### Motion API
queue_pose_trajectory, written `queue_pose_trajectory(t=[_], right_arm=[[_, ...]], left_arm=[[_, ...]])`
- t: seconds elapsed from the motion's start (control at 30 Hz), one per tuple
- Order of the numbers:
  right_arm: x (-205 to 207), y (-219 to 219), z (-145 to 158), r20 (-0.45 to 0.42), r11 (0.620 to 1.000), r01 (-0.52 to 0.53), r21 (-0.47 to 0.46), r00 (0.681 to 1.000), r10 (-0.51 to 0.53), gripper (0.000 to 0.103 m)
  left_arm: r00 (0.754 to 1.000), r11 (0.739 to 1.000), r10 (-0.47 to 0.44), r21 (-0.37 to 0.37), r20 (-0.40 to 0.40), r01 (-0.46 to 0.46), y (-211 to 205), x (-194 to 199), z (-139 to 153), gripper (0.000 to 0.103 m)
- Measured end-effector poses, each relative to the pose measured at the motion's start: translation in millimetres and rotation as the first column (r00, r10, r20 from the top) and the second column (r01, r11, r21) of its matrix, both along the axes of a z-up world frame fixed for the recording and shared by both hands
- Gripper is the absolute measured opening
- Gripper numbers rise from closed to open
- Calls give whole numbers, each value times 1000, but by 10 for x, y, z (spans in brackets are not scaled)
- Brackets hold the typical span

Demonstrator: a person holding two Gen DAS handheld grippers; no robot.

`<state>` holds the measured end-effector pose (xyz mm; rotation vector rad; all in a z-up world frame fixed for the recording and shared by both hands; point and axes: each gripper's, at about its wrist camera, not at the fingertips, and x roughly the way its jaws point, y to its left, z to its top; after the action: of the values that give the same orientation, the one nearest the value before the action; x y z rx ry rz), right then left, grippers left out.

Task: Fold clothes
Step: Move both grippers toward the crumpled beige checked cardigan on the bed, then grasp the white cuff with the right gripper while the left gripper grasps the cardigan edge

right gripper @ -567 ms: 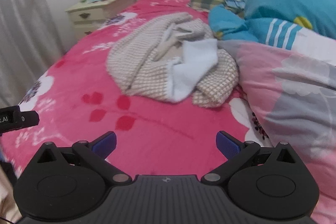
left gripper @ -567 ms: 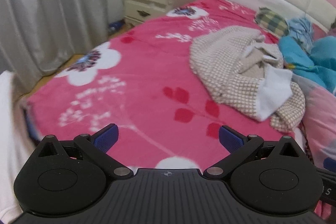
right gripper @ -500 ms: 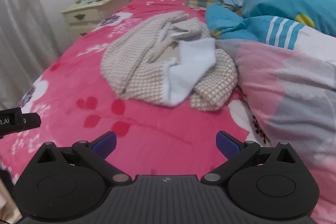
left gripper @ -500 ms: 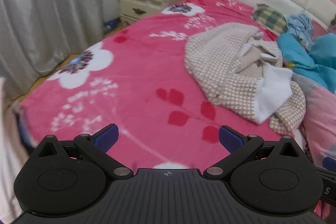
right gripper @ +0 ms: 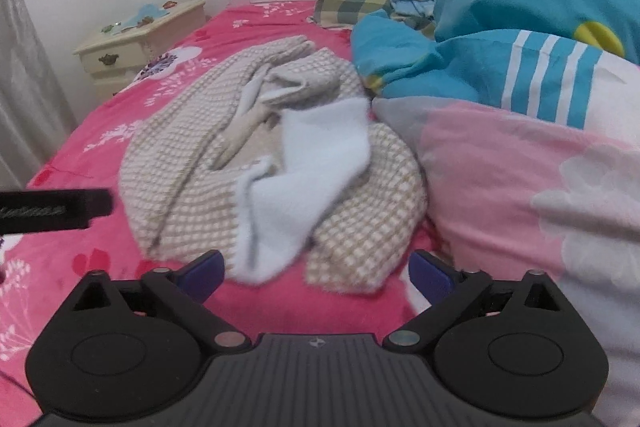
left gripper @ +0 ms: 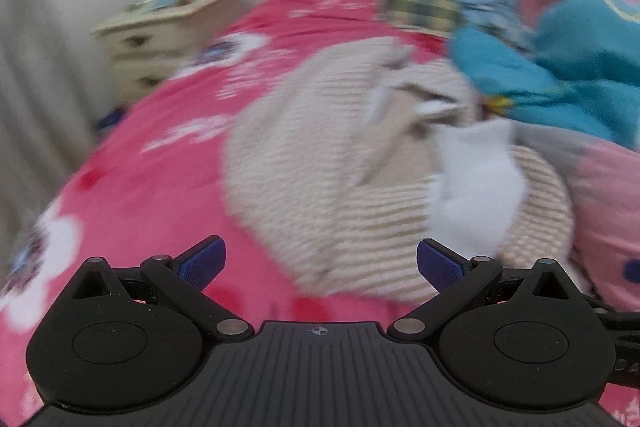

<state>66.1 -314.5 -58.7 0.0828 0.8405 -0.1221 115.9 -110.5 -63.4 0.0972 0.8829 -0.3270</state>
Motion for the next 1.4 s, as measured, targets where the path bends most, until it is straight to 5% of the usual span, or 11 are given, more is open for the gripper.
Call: queue_pose_trajectory(t=[0.3, 0.6, 0.9, 1.03, 1.07, 1.17, 1.4], right_arm=[[290, -366, 3, 19, 996, 46, 74, 999, -47, 88], [392, -501, -68, 13, 990, 14, 137, 1000, -16, 88], [267, -365, -379, -33, 985, 41, 170, 999, -36, 67], [414, -466, -334, -8, 980, 86, 182, 996, -86, 65], [471, -513, -327, -9, 973, 107, 205, 994, -108, 65], [650, -671, -339, -35, 929, 185, 319, 982, -183, 65], [1413, -816, -644, -149, 885, 262, 386, 964, -220, 66]], left_arm=[[997, 997, -81, -13, -21, 80, -480, 298, -107, 103], [995, 994, -75, 74, -58, 79, -712, 371, 46, 103], [992, 991, -112, 68, -59, 115, -602, 347, -99, 102], [981, 982, -177, 50, -86, 181, -642, 447, -242, 90], [977, 981, -183, 40, -105, 188, -663, 486, -267, 79], [963, 976, -209, 16, -171, 215, -738, 594, -359, 71], [948, 966, -211, 97, -238, 239, -899, 737, -673, 52]])
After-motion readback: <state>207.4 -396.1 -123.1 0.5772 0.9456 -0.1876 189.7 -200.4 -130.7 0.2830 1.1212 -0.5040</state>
